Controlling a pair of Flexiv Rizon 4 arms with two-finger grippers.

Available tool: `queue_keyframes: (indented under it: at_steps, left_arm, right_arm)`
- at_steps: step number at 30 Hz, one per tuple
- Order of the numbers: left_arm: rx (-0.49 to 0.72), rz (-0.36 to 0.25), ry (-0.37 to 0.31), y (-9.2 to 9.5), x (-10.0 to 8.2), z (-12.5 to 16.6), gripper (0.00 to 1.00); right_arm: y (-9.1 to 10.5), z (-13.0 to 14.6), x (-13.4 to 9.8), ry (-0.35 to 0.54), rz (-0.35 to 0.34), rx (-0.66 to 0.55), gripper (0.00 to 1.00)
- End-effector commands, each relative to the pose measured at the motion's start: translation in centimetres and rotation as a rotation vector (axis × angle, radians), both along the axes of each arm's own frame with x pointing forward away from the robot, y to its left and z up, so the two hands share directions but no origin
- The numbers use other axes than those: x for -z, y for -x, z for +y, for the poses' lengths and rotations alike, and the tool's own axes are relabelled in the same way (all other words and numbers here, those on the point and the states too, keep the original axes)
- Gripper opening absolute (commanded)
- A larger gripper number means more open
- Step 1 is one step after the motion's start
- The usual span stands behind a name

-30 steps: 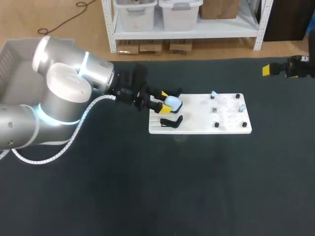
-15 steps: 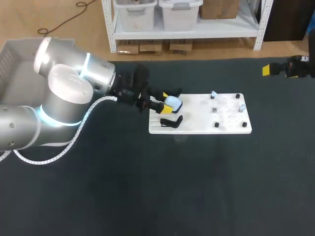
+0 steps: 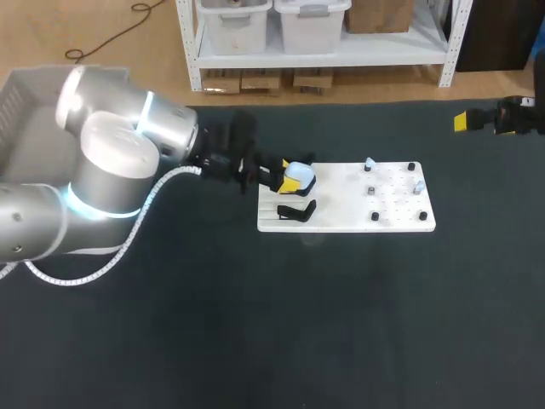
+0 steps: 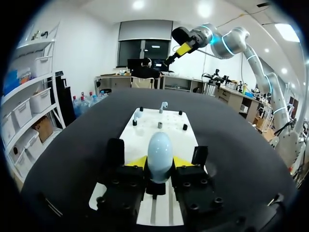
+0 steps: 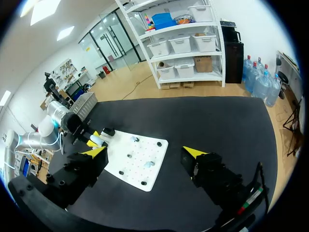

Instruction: Pick up each earbud case from the left stands, insert the matching earbuds, close the lid, and place the case in the box.

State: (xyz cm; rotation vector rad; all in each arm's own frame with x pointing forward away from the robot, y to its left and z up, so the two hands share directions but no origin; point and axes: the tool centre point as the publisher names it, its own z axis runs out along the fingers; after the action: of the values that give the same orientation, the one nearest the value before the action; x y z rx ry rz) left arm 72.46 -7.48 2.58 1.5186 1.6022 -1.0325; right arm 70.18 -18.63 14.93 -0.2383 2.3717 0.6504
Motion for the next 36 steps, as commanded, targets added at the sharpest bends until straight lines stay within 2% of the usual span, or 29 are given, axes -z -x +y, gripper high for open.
queue_keyframes:
  at_steps: [1,9,15,20,36]
  left_arm:
    - [-0.009,-0.02,0.039,1.5,-1.9,1.3,0.0]
    - [-0.059,-0.068,0.171,3.1,-6.2,2.0,0.0]
    - [-0.037,-0.069,0.212,3.8,-8.1,2.3,0.0]
    - [-0.036,-0.07,0.227,4.0,-9.0,2.4,0.0]
    - [-0.036,-0.07,0.227,4.0,-9.0,2.4,0.0]
  right_arm:
    - [0.0,0.0,0.0,0.001,0.0,0.001,1.0]
    - [0.0,0.0,0.0,0.001,0.0,0.001,1.0]
    - [0.0,0.0,0.0,0.001,0.0,0.001,1.0]
    - [0.0,0.0,0.0,0.001,0.0,0.001,1.0]
    - [0.0,0.0,0.0,0.001,0.0,0.001,1.0]
